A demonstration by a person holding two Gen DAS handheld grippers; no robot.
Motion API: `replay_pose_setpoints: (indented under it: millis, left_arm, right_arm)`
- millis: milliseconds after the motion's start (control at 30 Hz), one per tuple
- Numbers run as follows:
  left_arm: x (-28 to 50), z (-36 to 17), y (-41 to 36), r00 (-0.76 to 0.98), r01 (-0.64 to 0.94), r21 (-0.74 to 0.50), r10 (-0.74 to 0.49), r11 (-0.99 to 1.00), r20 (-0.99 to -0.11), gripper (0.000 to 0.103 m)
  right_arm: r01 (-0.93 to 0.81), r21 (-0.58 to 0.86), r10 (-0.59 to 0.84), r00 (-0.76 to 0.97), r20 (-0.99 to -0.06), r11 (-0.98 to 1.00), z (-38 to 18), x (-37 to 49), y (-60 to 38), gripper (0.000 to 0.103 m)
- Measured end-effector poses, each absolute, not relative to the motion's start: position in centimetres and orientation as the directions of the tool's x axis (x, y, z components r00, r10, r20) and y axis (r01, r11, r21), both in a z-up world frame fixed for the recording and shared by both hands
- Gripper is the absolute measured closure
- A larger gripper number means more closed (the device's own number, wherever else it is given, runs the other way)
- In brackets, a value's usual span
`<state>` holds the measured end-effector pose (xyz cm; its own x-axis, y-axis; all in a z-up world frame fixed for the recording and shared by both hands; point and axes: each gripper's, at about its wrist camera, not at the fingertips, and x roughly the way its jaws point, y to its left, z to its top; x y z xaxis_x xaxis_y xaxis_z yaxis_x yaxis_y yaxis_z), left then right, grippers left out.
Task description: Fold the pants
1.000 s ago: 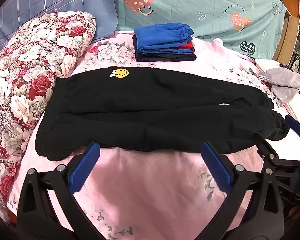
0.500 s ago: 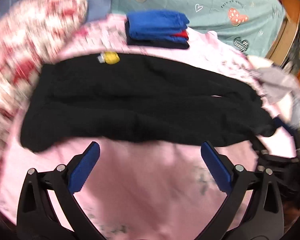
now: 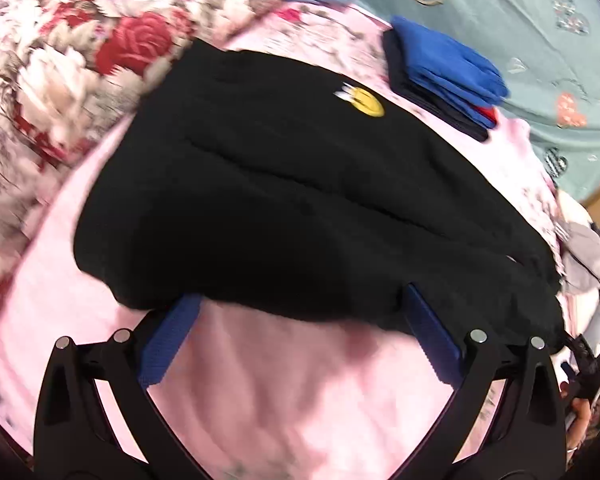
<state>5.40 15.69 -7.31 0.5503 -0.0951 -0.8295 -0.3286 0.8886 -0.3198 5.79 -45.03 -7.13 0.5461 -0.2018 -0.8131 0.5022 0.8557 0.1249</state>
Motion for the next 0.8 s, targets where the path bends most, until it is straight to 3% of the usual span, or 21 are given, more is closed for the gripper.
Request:
replay_pose_setpoints:
  millis: [100,267,300,333,400,500,667,767,800]
  left_arm:
    - [5.6,-7.6,17.9,0.53,-0.368,-0.352,-0.117,0.86,-0.84,0.002]
    - [5.1,-7.3,18.4,0.513,-0.375,-0.401,-0.173,0.836,-0.841,0.002]
    - [5.1,-7.1,18.3,0.513,-0.371,-0.402,-0.176,0.837,-0.84,0.002]
    - [4.8,-6.8,18.2,0.515,-0.367,-0.401,-0.176,0.84,-0.839,0.002]
    - [4.3,-5.7,18.3,0.538,-0.353,-0.392,-0.159,0.849,-0.828,0.002]
    - [4.2,-4.6,19.0,0.556,-0.371,-0.336,-0.083,0.866,-0.827,0.002]
    - [4.3,-4.7,21.1,0.522,-0.468,-0.264,0.023,0.843,-0.853,0.002]
    - [4.3,-5.8,22.1,0.481,-0.492,-0.258,0.013,0.832,-0.877,0.002]
    - [4.3,-6.1,22.4,0.468,-0.501,-0.255,0.01,0.827,-0.884,0.002]
  right_arm:
    - [0.59,0.207,-0.172,0.52,-0.837,0.78,-8.7,6.6,-49.5,0.001]
    - [0.543,0.179,-0.168,0.528,-0.833,0.82,-8.9,9.5,-48.8,0.001]
    - [0.539,0.165,-0.175,0.523,-0.834,0.826,-9.0,9.9,-48.4,0.007]
    - [0.524,0.154,-0.176,0.525,-0.833,0.838,-8.9,10.4,-47.8,0.014]
    - [0.499,0.159,-0.164,0.543,-0.824,0.852,-8.1,10.4,-46.8,0.061]
    - [0.471,0.227,-0.111,0.587,-0.802,0.852,-7.4,10.2,-47.0,0.095]
    - [0.519,0.228,-0.241,0.684,-0.688,0.824,-2.9,5.5,-49.7,0.098]
    - [0.553,0.274,-0.192,0.642,-0.742,0.787,-3.7,4.2,-52.6,0.097]
    - [0.574,0.238,-0.207,0.602,-0.771,0.784,-4.5,4.4,-53.0,0.09]
